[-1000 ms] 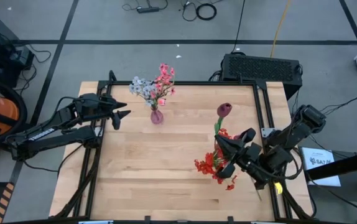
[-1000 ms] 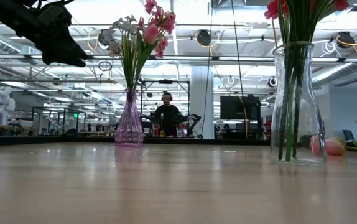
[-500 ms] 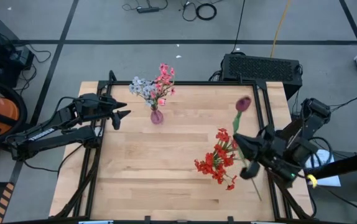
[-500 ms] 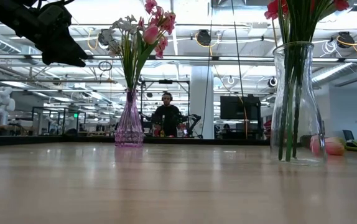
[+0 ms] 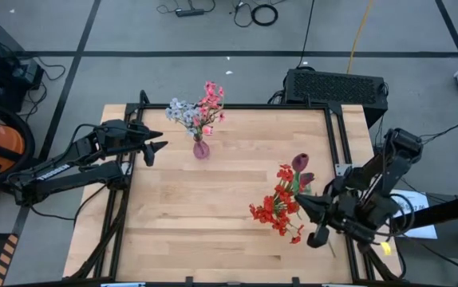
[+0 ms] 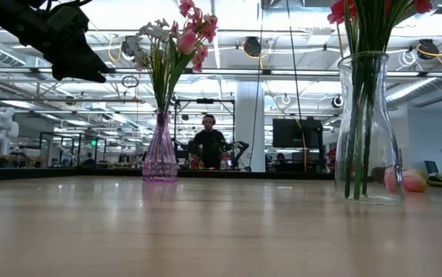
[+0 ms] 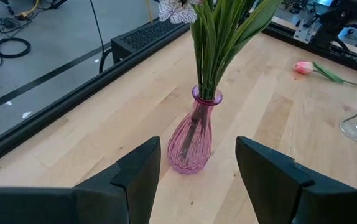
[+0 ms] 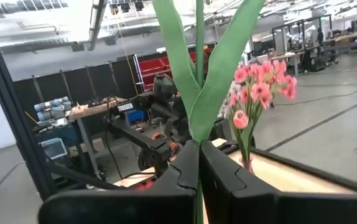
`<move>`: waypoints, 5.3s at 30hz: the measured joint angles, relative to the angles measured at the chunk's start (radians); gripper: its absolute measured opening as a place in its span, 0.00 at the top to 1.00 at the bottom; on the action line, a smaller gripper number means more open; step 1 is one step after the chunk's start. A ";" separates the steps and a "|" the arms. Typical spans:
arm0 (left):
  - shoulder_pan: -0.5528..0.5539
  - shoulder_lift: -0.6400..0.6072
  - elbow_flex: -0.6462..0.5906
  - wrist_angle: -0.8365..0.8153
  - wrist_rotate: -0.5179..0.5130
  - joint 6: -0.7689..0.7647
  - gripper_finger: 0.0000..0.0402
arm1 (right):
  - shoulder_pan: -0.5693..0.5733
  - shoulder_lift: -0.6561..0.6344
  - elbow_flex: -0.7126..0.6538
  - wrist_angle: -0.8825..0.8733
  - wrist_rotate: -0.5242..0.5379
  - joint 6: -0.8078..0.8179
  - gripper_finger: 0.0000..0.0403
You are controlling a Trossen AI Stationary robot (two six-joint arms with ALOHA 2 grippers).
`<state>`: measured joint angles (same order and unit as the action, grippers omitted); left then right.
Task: Sort flowers into vase by color
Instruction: Put the dark red tulip into the transparent flower vase
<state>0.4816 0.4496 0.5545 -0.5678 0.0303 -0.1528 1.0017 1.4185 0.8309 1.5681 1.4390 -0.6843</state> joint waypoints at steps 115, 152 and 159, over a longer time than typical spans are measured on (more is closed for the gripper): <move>0.000 0.000 0.000 0.002 0.000 -0.042 0.47 | -0.243 0.139 -0.163 -0.443 -0.191 0.597 1.00; 0.000 0.000 0.000 -0.002 0.000 -0.048 0.47 | -0.320 0.139 0.049 -1.372 -0.381 1.301 0.88; 0.000 0.000 0.000 -0.002 0.000 -0.044 0.47 | -0.342 0.139 0.049 -1.369 -0.450 1.304 0.77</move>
<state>0.4820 0.4495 0.5541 -0.5694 0.0303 -0.1967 0.6598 1.5574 0.8799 0.1986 0.9890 0.6201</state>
